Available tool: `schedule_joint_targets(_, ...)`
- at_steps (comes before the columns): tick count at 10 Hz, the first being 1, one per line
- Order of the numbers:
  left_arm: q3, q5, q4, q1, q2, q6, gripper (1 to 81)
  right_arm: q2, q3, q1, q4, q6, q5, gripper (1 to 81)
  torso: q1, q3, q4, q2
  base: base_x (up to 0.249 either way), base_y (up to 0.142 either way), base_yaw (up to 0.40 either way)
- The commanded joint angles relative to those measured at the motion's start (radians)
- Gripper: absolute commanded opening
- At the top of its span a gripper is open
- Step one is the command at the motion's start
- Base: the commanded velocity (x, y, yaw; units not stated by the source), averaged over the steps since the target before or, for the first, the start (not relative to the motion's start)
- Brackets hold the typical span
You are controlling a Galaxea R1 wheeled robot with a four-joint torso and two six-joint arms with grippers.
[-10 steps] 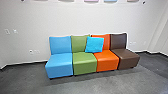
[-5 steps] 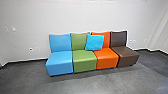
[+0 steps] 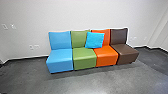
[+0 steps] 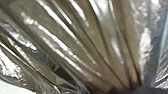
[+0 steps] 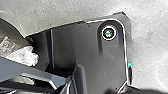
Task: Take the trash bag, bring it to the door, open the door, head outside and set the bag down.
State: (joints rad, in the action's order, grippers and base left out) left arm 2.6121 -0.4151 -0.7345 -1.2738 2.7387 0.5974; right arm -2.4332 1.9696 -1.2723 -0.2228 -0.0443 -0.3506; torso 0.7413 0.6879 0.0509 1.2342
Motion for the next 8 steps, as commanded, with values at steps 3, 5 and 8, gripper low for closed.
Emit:
schedule_joint_targets(3,0.009,-0.027,-0.006,-0.029,0.081,0.013,1.0,-0.111,0.146,-0.029,0.019,-0.006,-0.028,81.1,-0.101,-0.155,0.0,-0.156,0.0,0.0,0.0)
schedule_joint_targets(5,0.046,-0.027,0.003,-0.049,0.115,0.016,1.0,-0.155,0.205,-0.046,0.022,-0.006,-0.027,81.1,-0.147,-0.218,0.0,-0.226,0.0,0.0,0.0)
schedule_joint_targets(8,0.097,-0.024,0.009,-0.069,0.158,0.018,1.0,-0.183,0.231,-0.066,0.023,-0.005,-0.025,81.1,-0.208,-0.19,0.0,-0.315,0.0,0.0,0.0)
